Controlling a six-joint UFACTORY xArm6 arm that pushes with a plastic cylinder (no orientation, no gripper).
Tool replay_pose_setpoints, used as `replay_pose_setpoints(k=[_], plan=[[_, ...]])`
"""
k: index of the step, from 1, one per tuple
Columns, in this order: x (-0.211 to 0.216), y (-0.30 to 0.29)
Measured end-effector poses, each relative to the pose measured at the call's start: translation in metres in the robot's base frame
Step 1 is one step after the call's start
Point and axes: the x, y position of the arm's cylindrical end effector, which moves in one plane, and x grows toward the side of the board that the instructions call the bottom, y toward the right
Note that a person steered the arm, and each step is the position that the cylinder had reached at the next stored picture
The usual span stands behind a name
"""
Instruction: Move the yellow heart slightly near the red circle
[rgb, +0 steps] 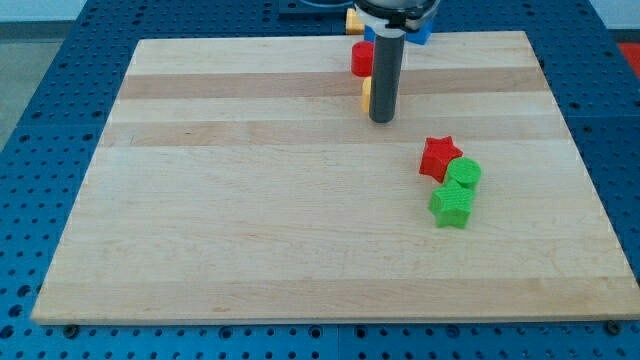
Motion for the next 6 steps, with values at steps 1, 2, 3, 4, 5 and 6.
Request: replay_pose_setpoints(k=[1, 2, 3, 4, 5, 6], plan=[[0.002, 0.024], [-0.016, 0.05], [-0.039, 0.047], [-0.035, 0.024], [-0.034, -0.007], [-0.024, 0.034]])
